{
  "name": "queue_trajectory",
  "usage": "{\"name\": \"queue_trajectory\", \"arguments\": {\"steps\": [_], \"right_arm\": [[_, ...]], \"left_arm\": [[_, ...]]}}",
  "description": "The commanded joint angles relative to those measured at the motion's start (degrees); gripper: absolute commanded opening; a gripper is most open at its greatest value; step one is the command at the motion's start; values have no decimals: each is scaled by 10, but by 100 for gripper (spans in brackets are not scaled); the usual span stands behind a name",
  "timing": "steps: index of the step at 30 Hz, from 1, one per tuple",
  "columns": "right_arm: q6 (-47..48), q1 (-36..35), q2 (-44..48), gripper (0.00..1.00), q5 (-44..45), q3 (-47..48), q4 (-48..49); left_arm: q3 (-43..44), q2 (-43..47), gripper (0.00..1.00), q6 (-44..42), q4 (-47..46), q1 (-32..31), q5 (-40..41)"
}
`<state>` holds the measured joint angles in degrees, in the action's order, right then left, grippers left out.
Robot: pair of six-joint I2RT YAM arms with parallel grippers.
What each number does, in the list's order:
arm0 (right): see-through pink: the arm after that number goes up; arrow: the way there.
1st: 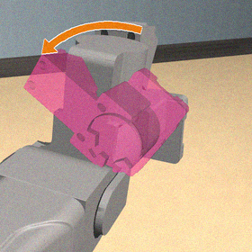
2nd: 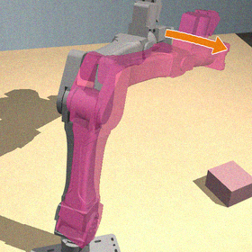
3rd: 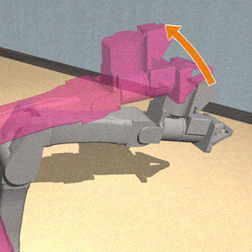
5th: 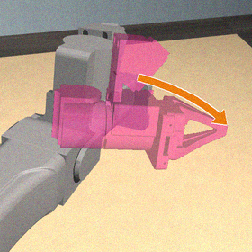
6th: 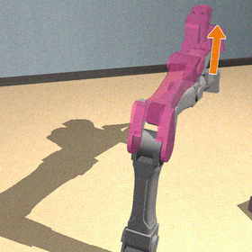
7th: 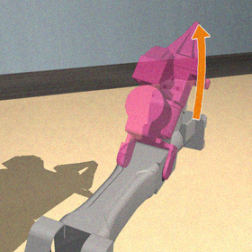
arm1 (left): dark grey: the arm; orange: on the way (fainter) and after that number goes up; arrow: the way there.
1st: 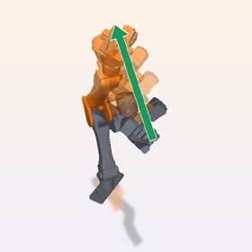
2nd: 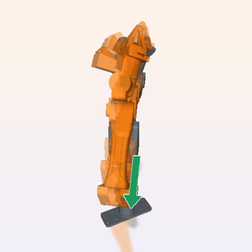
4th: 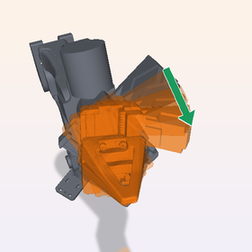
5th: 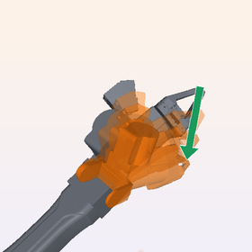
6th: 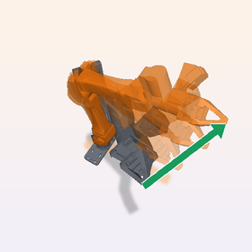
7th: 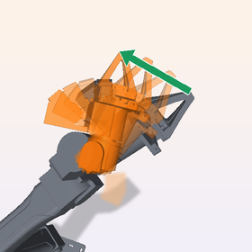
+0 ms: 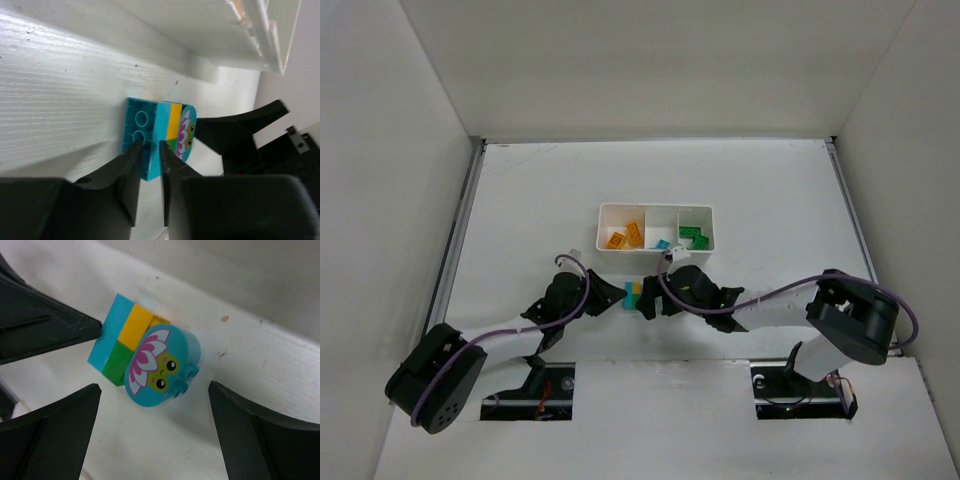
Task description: Sort the legos into containers by color
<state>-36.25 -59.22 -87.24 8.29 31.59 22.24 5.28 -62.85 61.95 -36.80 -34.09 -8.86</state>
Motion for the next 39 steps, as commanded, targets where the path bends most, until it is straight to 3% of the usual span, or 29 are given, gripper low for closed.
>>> {"name": "queue_trajectory", "arguments": {"steps": [1,10,19,22,28,35,39], "right_arm": [[71,-2,-7,96,37,46,-79],[238,-3,-57,100,-6,133,-169],[294,-14,-117,99,-17,188,-195],[295,-16,-122,93,-17,188,-187],[293,-35,-116,63,5,186,-191],[283,-45,-17,62,-10,138,-166],[281,-45,7,62,-17,131,-164]], "left_arm": [[24,-3,19,-32,9,9,-8],[44,42,38,-68,73,48,-17],[43,97,40,-97,135,92,-41],[40,95,40,-97,132,106,-57],[47,89,52,-97,128,121,-108],[38,100,65,-72,86,96,-157],[34,101,67,-52,51,62,-168]]}}
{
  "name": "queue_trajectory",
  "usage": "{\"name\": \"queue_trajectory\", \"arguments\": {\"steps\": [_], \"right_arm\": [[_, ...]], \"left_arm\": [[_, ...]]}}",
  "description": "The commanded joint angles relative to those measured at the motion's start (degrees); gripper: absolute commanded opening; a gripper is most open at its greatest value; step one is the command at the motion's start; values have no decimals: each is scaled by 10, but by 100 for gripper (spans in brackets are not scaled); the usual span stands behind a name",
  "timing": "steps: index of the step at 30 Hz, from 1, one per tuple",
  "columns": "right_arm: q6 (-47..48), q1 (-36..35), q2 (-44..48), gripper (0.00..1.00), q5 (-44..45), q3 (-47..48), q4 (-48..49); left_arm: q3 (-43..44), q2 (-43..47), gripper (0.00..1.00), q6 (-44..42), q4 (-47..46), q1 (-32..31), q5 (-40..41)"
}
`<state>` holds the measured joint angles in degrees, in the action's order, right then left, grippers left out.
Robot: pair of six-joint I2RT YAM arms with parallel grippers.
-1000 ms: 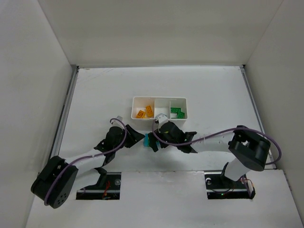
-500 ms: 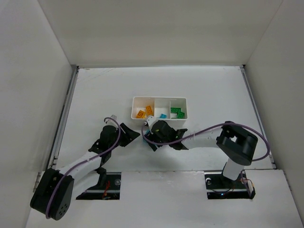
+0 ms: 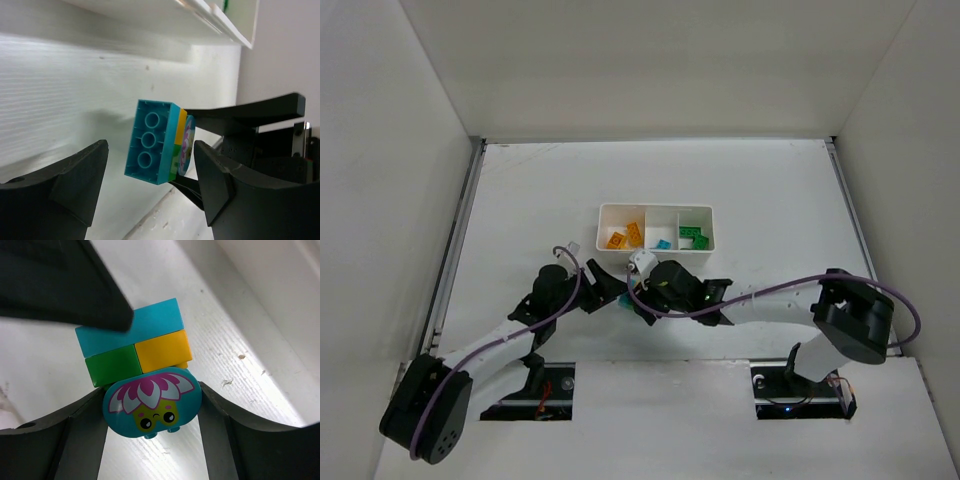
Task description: Sort the legos into containers by color
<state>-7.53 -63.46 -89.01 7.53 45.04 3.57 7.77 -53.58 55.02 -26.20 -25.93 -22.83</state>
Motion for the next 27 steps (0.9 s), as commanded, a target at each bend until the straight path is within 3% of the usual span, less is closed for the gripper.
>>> {"name": "queue_trajectory", "arguments": {"steps": [1,6,18,21,27], "right_arm": [[-7,-3,28,62,-11,-5,24],[-10,-14,32,62,-9,-1,28],[-23,-26,69,62,-5,-21,42],[-26,-26,78,62,-2,-30,41],[-41,-26,117,62,6,-60,42]], "left_arm": [[9,4,67,21,-60,-28,-28],[8,-10,62,48,-104,-63,-20],[6,-16,23,72,-132,-97,-6],[-1,-1,13,75,-132,-85,-5],[-24,45,8,87,-131,-25,-15]]}}
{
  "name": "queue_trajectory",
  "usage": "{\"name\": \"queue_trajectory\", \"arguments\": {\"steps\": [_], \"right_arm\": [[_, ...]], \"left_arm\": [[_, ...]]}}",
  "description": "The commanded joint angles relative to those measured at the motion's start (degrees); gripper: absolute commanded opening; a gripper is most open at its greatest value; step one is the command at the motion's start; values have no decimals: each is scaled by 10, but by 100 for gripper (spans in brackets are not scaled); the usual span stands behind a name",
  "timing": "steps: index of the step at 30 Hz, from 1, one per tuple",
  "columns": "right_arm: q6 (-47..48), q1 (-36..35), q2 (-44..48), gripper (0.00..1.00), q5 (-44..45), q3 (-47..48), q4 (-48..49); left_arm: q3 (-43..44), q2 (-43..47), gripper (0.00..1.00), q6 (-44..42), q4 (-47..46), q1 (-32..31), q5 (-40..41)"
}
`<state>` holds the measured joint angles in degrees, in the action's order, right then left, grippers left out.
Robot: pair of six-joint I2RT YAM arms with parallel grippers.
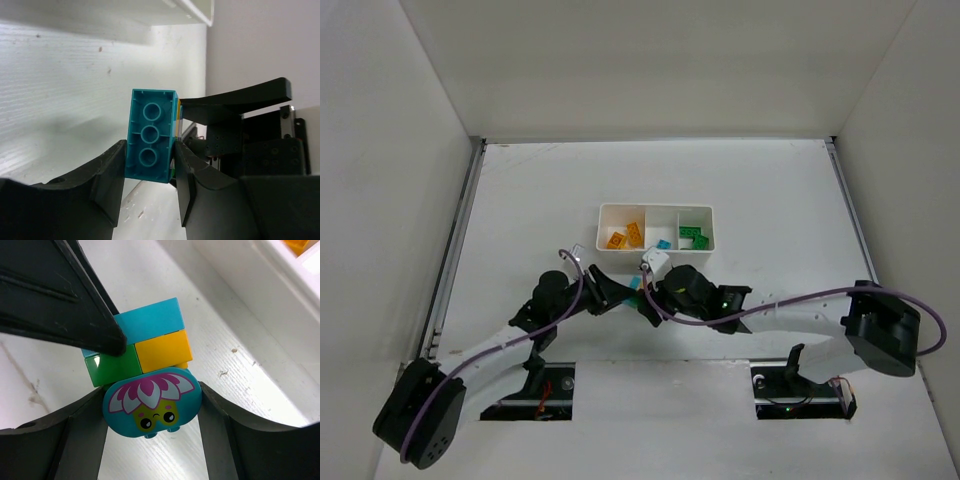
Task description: Sort the legos into containers by color
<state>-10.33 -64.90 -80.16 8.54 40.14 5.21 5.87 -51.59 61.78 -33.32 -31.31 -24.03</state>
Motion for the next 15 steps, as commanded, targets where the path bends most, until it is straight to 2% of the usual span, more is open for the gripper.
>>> {"name": "queue_trajectory", "arguments": {"steps": [1,7,15], "right_arm": [[-15,-11,35,62,-4,-14,26],[-25,-11,74,62,1,-28,23],[-24,-9,108,59,32,-21,14]], "left_arm": [[-7,32,7,21,-60,42,-6],[-16,80,7,39,-60,110,-25],[-16,91,6,41,-65,135,-40]]}}
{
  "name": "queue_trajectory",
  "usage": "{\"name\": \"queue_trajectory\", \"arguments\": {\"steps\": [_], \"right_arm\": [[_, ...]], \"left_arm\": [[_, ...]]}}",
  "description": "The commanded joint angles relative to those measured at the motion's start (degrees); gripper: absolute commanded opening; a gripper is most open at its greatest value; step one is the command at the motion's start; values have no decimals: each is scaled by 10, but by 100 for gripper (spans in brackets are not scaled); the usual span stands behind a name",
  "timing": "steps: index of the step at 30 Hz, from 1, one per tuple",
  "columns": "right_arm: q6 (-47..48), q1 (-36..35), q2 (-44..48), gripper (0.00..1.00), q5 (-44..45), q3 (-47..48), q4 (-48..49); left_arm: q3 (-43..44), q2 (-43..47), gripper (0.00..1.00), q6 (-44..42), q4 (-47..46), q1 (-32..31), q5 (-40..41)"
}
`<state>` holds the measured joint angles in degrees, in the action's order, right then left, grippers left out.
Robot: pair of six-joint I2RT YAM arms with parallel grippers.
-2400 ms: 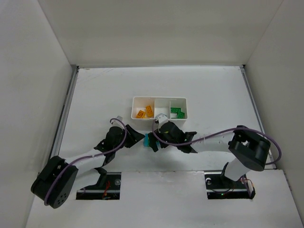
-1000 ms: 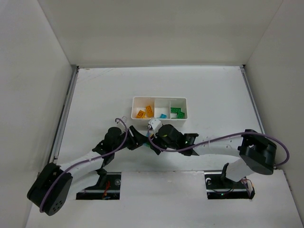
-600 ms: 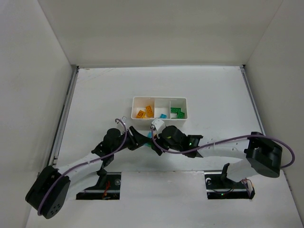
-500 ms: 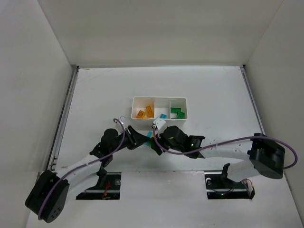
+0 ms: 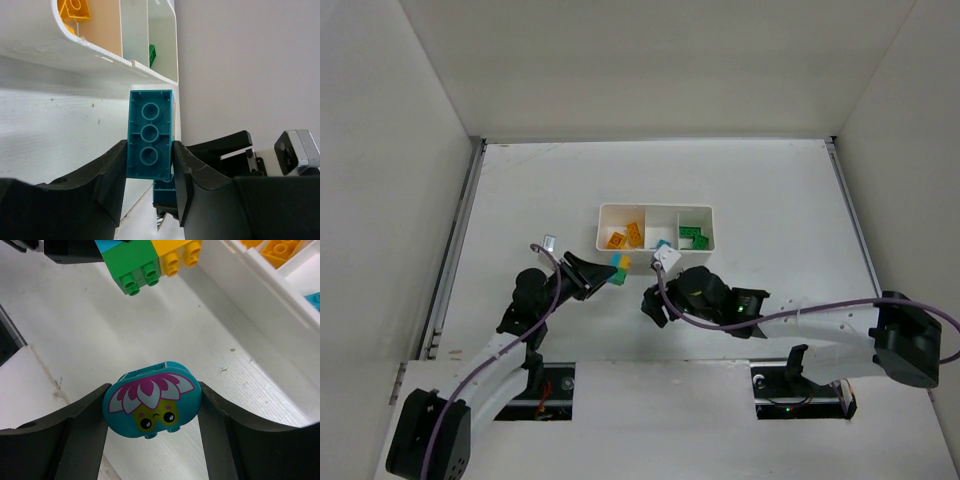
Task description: Sort the legos into containers by color
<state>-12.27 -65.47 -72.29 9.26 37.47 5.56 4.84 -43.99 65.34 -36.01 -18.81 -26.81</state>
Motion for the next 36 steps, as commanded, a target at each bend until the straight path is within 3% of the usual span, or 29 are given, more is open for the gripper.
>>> {"name": "queue_trajectory", "arguments": {"steps": [1,13,24,36], "right_arm": [[-3,-1,39,59,37,11,10],[21,129,44,59,77,175,-29],[-6,210,-49,60,60,176,19],[1,210,-168,61,62,190,70]], "left_arm": [[-5,21,6,5,-38,13,-12],[57,51,8,44,-1,33,-4],[90,-42,8,21,35,75,2],[119,-67,10,-15,30,70,13]]}}
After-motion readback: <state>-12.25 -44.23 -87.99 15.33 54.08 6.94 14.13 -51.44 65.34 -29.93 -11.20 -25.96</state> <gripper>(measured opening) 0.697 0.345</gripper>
